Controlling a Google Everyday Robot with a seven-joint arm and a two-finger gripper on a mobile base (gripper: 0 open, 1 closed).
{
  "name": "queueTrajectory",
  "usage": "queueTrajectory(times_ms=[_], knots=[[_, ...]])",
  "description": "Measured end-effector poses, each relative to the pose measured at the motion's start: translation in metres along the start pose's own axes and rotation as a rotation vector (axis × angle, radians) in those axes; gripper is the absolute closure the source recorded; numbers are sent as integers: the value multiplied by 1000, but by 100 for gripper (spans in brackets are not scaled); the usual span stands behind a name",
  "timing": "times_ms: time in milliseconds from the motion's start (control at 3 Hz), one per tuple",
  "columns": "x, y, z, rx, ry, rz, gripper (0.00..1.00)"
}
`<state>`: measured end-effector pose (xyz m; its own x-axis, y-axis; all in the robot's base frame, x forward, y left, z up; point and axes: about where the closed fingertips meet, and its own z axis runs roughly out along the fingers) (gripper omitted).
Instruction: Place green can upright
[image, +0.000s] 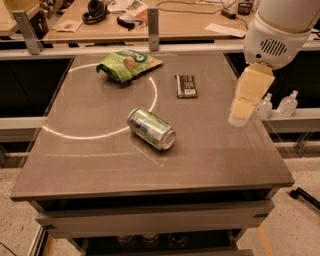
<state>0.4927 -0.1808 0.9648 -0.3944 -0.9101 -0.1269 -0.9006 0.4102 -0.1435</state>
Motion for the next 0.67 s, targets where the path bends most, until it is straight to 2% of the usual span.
queueTrajectory(times_ms=[333,667], knots=[[-17,-7,6,-21,8,114,0],[-33,-8,11,-16,-11,218,0]])
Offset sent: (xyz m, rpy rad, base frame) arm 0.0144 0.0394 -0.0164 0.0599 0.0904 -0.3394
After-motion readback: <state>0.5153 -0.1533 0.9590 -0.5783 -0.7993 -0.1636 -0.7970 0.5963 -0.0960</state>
